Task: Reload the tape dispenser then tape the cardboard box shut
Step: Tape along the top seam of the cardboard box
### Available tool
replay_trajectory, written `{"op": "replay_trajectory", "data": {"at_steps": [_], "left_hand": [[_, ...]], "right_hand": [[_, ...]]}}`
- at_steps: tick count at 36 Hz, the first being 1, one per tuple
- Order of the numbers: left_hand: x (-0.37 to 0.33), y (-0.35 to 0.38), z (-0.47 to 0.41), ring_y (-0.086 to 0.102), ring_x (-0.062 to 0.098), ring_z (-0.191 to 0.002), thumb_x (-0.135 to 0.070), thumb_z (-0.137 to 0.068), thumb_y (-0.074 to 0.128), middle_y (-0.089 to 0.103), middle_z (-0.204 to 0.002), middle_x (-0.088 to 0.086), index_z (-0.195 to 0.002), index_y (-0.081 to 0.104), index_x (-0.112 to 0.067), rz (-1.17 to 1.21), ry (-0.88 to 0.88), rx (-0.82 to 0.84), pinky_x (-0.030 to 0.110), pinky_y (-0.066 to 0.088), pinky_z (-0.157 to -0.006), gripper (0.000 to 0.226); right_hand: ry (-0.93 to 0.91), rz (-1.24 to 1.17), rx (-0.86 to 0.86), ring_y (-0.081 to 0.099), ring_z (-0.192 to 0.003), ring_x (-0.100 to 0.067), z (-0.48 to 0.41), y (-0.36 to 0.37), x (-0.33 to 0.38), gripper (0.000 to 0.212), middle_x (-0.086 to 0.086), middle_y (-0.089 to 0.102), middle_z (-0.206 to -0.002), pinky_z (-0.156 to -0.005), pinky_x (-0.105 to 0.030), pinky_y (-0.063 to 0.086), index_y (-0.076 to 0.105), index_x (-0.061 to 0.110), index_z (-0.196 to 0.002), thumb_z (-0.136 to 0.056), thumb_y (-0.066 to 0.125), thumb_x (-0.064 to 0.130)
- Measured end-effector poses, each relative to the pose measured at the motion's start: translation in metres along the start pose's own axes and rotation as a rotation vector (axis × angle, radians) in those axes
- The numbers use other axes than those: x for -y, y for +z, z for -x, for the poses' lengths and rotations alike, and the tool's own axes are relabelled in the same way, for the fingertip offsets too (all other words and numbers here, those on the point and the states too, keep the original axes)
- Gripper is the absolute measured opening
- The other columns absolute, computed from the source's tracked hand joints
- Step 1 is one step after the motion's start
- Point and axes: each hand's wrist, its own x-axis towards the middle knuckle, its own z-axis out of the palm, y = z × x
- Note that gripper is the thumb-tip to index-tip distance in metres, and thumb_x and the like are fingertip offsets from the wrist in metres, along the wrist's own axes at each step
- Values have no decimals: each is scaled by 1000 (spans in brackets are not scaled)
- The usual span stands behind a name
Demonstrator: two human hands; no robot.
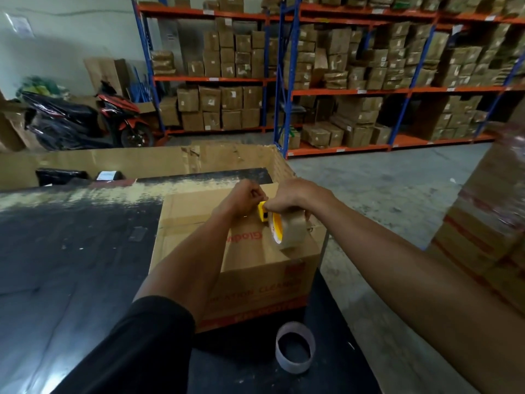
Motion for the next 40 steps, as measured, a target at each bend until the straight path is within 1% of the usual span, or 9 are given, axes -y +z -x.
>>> {"op": "replay_trajectory", "data": {"at_steps": [7, 15, 20, 23, 26, 28, 30, 37, 40], "left_hand": [[11, 11, 2, 59, 12, -79, 0, -85, 66, 78, -90, 13, -91, 80, -4, 11, 5, -43, 18, 35, -67, 16], [2, 6, -8, 60, 25, -95, -7, -90, 66, 61, -98, 4, -96, 64, -18, -34, -88, 43, 26, 39, -69, 13], [0, -6, 7, 62, 16, -94, -2, -92, 63, 70, -102, 6, -98, 73, -13, -37, 34, -56, 35, 54, -86, 16], [2, -8, 27, 63, 14, -95, -10, -97, 59, 74, -111, 8, -107, 75, -11, -104, 164, 103, 32, 51, -88, 18], [10, -3, 41, 66, 26, -110, -18, -102, 47, 70, -122, 13, -117, 71, -10, -191, 204, 208, 40, 51, -99, 30], [12, -1, 43, 65, 30, -117, -16, -104, 44, 67, -126, 15, -123, 69, -9, -198, 184, 230, 44, 48, -106, 32], [12, 0, 43, 64, 32, -119, -14, -105, 42, 66, -131, 14, -124, 68, -11, -212, 137, 249, 47, 45, -110, 32], [20, 4, 38, 59, 35, -129, -36, -101, 28, 57, -147, 12, -131, 50, -46, -263, 11, 307, 56, 38, -116, 39], [1, 1, 40, 57, 32, -129, -34, -107, 30, 57, -143, 10, -134, 55, -33, -282, -30, 354, 54, 39, -115, 36]], "right_hand": [[27, 16, 33, 59, -84, -25, -4, -2, 6, 59, -11, 56, -106, -72, -36, 51, 55, 8, -139, -93, 62, 45], [-13, 43, 86, 57, -77, -23, 2, -12, 10, 52, -12, 55, -107, -77, -34, 51, 55, 8, -139, -97, 61, 38], [-7, 36, 73, 57, -78, -22, 2, -10, 9, 54, -9, 55, -91, -78, -35, 52, 57, 11, -137, -94, 65, 42], [-31, 64, 82, 53, -71, -20, 2, -12, 12, 51, -10, 56, -97, -75, -34, 50, 57, 8, -135, -95, 64, 38], [-44, 108, 125, 52, -68, -20, 3, -15, 14, 49, -12, 55, -108, -67, -32, 48, 55, 6, -137, -98, 61, 35], [-42, 101, 135, 55, -71, -21, 3, -16, 15, 49, -13, 55, -105, -66, -31, 49, 54, 6, -137, -99, 60, 36], [-40, 66, 160, 60, -86, -25, 3, -16, 13, 51, -14, 55, -110, -80, -34, 53, 53, 6, -139, -99, 60, 37], [61, 26, 356, 70, -103, -35, 11, -24, 12, 62, -21, 61, -119, -95, -42, 58, 45, 4, -138, -95, 64, 43], [65, 44, 342, 69, -102, -35, 11, -19, 13, 66, -23, 59, -126, -95, -44, 58, 44, 3, -143, -95, 62, 43]]}}
